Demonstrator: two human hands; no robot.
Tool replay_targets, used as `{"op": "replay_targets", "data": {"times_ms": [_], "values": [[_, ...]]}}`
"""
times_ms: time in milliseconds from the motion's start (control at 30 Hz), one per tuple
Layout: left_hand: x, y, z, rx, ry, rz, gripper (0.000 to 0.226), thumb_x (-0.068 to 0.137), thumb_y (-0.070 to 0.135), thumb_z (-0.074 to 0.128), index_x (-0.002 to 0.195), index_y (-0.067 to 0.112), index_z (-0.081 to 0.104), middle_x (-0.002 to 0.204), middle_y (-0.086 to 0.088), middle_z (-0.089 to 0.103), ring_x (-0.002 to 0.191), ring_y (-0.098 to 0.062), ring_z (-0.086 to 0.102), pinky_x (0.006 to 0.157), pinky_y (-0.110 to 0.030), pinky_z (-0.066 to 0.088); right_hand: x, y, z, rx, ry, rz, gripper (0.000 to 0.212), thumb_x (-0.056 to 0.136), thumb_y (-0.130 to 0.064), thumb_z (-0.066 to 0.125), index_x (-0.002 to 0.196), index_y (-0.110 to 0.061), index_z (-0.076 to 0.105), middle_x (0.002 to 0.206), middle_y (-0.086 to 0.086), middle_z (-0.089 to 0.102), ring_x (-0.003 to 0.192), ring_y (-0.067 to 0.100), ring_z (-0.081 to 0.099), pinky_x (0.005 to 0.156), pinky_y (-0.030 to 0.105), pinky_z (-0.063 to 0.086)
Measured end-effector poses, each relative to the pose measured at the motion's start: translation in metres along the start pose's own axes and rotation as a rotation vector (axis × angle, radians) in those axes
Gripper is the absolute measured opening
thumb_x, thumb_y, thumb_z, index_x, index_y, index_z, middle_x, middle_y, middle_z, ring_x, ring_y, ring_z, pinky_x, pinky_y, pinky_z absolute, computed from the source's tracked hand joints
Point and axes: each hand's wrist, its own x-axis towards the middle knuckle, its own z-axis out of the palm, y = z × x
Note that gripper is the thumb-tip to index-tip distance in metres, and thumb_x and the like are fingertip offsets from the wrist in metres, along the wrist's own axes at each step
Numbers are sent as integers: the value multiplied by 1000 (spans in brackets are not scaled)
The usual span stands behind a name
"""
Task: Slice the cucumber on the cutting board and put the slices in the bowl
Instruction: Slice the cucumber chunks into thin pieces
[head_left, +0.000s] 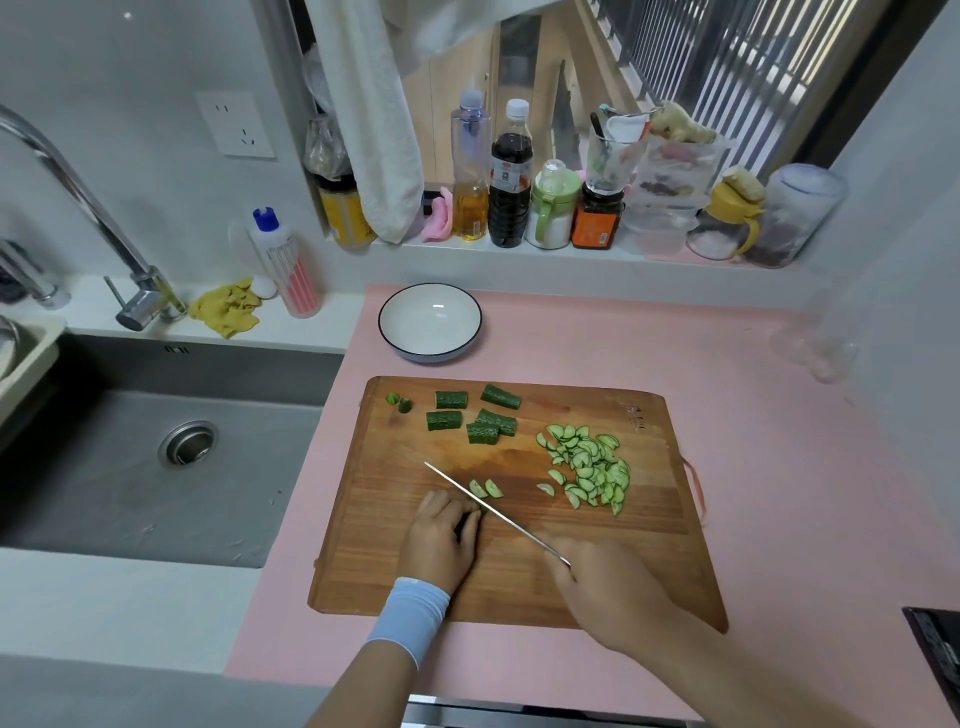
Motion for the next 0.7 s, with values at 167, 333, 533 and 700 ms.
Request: {"op": "replay_targets", "data": {"times_ms": [167,333,533,700], "values": [[1,0,0,-7,4,1,15,74,1,80,78,11,70,79,3,60,80,-10,52,80,-8,38,12,-15,0,22,-80,46,41,102,-27,39,77,-58,50,55,-9,44,53,9,41,47,20,28],[0,-3,2,-3,0,-6,14,75,1,79,80,11,71,81,4,61,82,-11,54,82,-8,38,35,-28,3,18,-100,67,26,102,-29,37,101,-29,62,68,-3,59,67,22,57,60,33,45],[0,0,1,1,16,1,16,72,0,81,78,10,70,78,2,61,80,-10,51,79,-9,38,36,-30,7,-25,-59,37,28,103,-30,36,110,-29,63,77,0,63,76,28,61,64,34,45],[0,0,1,3,15,4,14,74,2,81,80,10,70,79,1,62,80,-12,52,80,-10,39,19,-24,9,-45,2,29,32,102,-36,37,127,-44,56,72,-6,62,64,17,54,58,30,38]]}}
